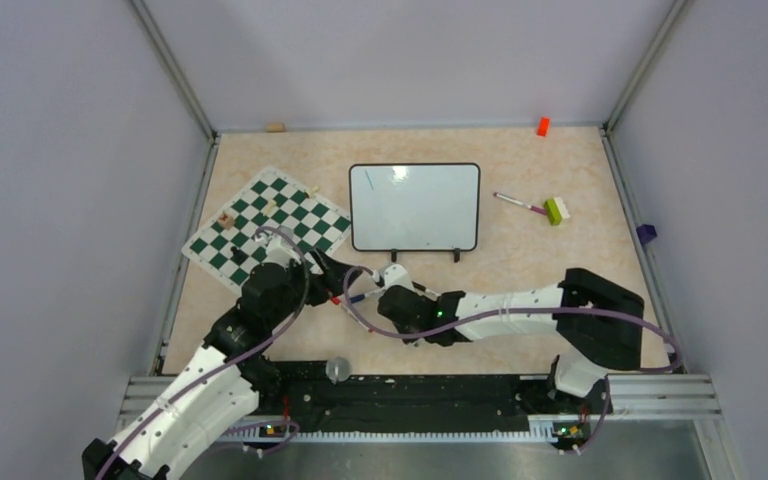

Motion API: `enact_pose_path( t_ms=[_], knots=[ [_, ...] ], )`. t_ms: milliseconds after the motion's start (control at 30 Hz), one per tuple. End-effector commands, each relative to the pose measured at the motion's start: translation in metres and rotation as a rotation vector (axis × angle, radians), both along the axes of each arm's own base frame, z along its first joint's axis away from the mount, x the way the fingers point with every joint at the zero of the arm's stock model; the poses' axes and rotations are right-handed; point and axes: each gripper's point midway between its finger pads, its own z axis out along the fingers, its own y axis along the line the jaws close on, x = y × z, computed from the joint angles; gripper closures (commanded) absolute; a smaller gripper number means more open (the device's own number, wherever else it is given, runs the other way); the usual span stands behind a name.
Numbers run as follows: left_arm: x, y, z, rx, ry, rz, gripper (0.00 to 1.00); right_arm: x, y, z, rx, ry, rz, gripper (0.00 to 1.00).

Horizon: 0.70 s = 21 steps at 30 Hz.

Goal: Write a sentence on the whiteboard
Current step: Pick up the whiteboard marker from the center of the board, then pass from the right arm to the left

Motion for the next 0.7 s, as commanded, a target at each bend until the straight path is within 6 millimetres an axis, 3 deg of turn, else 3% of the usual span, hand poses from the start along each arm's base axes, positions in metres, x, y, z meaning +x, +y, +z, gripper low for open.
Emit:
enact_pose_path(
  t_ms=[0, 233, 367, 533, 667],
  knots=[
    [0.001, -0.018, 0.034, -0.101, -0.101, -0.081, 0.02, 0.009, 0.003, 0.047, 0.17, -0.031, 0.018, 1.0],
    [0.006, -0.03, 0.051, -0.22, -0.157, -0.104, 0.01, 0.022, 0.009, 0.121, 0.448, -0.096, 0.074, 1.0],
    [0.008, -0.04, 0.061, -0.275, -0.161, -0.135, 0.01, 0.017, 0.018, 0.154, 0.577, -0.13, 0.139, 1.0],
    [0.01, -0.053, 0.071, -0.329, -0.165, -0.192, 0.03, 0.008, 0.03, 0.174, 0.647, -0.121, 0.203, 1.0],
    [0.01, -0.058, 0.068, -0.326, -0.149, -0.214, 0.08, 0.008, 0.031, 0.178, 0.663, -0.123, 0.205, 1.0]
  ],
)
